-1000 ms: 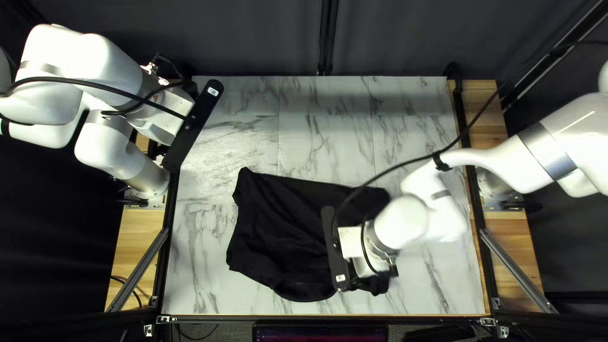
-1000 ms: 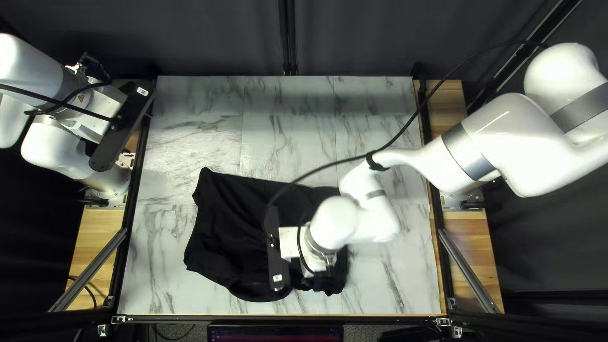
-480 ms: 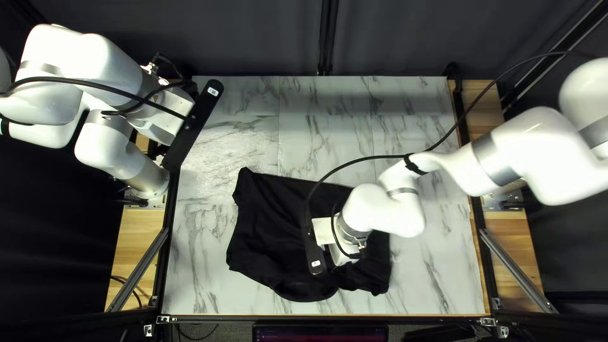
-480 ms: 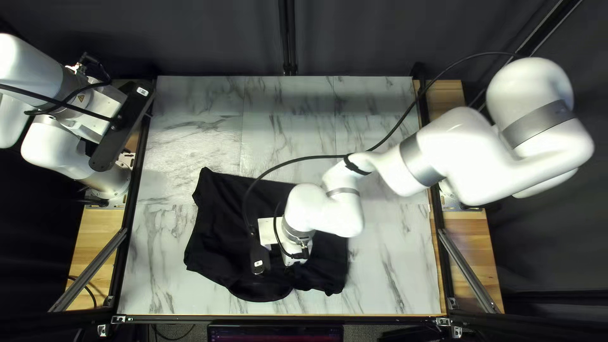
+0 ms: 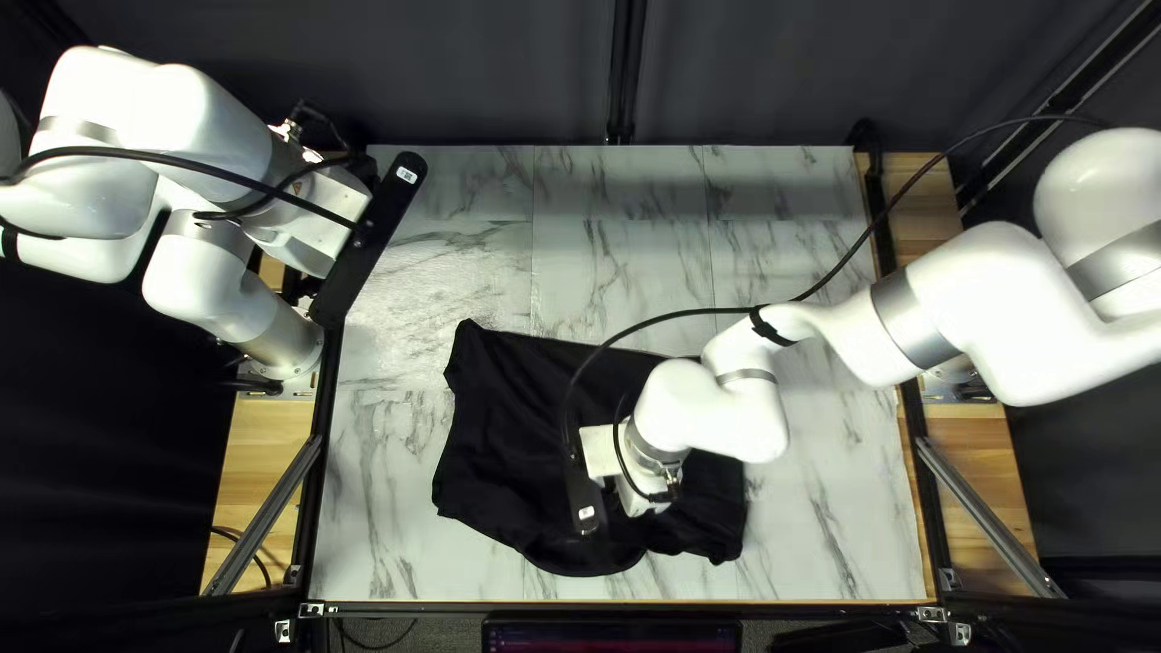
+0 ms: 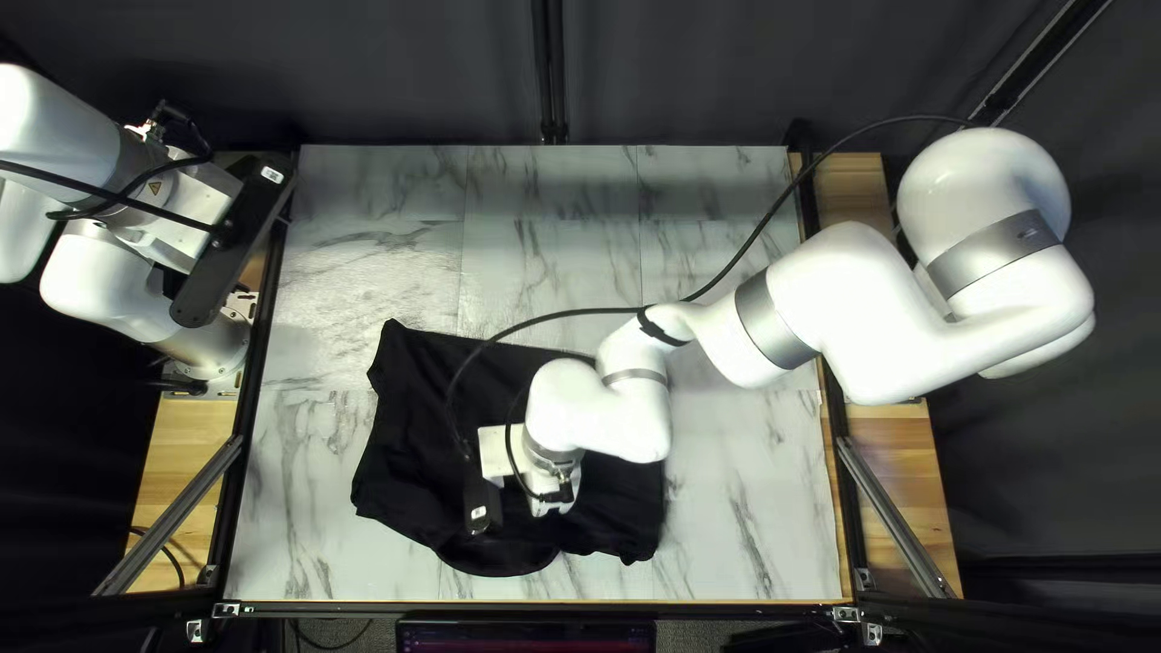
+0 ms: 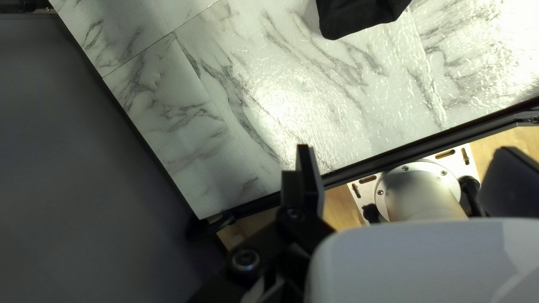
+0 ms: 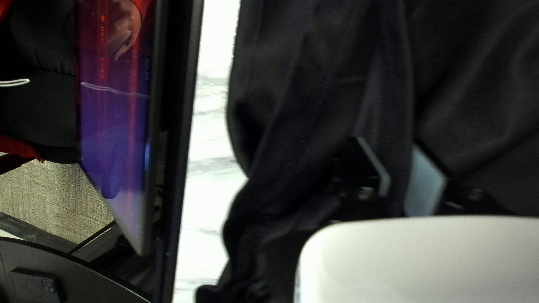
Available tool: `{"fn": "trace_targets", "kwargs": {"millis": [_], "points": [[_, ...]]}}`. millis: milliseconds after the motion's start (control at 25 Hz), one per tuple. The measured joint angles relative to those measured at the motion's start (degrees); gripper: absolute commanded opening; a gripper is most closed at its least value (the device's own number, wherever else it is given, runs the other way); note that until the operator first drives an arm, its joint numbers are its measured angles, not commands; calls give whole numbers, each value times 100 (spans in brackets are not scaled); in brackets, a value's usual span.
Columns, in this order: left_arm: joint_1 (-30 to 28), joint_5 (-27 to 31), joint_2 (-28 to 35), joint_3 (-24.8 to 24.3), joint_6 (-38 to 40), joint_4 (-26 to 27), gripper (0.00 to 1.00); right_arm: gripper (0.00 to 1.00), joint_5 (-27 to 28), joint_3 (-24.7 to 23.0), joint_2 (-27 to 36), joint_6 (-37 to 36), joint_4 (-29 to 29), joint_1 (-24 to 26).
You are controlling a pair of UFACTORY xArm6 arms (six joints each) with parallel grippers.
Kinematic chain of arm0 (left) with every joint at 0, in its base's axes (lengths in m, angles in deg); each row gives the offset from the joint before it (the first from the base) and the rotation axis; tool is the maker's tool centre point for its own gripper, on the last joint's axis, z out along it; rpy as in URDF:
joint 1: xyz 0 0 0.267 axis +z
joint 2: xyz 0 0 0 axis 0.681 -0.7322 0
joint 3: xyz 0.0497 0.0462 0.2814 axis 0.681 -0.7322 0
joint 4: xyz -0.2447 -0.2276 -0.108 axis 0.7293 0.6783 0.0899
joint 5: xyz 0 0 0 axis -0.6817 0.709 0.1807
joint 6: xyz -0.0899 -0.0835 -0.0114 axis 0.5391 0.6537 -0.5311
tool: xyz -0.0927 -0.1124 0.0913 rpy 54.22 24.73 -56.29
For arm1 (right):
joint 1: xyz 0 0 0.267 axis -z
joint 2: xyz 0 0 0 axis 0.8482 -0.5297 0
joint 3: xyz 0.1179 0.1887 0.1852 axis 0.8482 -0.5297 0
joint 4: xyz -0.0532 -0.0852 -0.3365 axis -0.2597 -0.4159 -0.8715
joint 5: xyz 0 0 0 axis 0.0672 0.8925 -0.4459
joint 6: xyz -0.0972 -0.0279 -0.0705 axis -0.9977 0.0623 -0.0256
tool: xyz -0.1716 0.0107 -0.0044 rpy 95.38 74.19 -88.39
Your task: Fold t-shirt
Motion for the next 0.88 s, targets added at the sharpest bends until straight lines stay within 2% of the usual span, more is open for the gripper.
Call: {"fn": "trace_targets", "kwargs": {"millis": [280,320,360,400,440,480,600,880], "points": [[0,0,0,0,0,0,100,0,422,948,-250,1173,-966,-521],[0,0,0,0,0,0,100,9,471,1067,-306,1285,-1065,-579],[0,0,0,0,0,0,100,48,523,1173,-358,1372,-1147,-622],[0,0,0,0,0,0,100,78,583,1270,-410,1447,-1222,-654],[0,0,0,0,0,0,100,96,629,1329,-442,1489,-1272,-670],[0,0,0,0,0,0,100,100,668,1370,-466,1522,-1308,-678],[0,0,0,0,0,0,100,100,741,1365,-478,1573,-1366,-670],[0,0,0,0,0,0,100,100,590,877,-172,1645,-1341,-675]]}}
